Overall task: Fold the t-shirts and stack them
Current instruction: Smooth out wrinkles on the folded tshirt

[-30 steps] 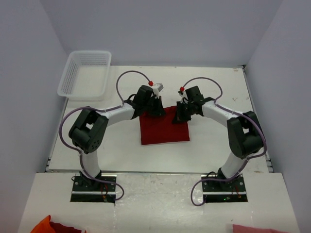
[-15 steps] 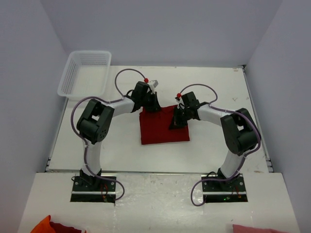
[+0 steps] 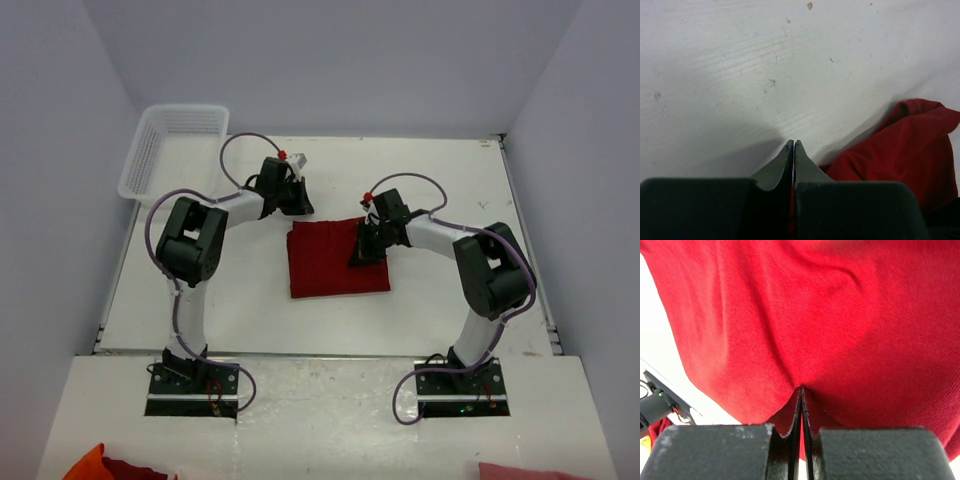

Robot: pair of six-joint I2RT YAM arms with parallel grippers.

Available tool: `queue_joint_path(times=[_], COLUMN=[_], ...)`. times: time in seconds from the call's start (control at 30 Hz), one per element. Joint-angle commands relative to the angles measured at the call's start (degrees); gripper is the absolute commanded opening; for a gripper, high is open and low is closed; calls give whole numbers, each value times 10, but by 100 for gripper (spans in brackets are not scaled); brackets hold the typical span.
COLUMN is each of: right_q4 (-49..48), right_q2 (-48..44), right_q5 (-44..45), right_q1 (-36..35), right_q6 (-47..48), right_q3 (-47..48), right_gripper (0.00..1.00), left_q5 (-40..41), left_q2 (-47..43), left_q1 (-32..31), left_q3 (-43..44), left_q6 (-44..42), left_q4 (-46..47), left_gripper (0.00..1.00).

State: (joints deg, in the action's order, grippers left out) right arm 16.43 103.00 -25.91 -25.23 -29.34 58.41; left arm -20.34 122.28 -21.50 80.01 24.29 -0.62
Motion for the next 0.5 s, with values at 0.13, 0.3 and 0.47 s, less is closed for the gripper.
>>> queue_joint_path(times=[0.13,0.3,0.47], right_q4=[70,149,200], right_q2=[-21,29,69], right_q5=[33,61,105], right_q1=[-3,0,14], right_q6=[30,53,74], right_q3=[123,236,293], right_gripper=[0,29,54], left_q5=[81,98,125], left_q2=[-179,-237,-238], left_q1=[-14,-41,-67], left_q3=[-39,-60,-79], left_q6=[-19,-6,-11], left_q4=[-37,-75,-96], left_gripper=[0,0,0])
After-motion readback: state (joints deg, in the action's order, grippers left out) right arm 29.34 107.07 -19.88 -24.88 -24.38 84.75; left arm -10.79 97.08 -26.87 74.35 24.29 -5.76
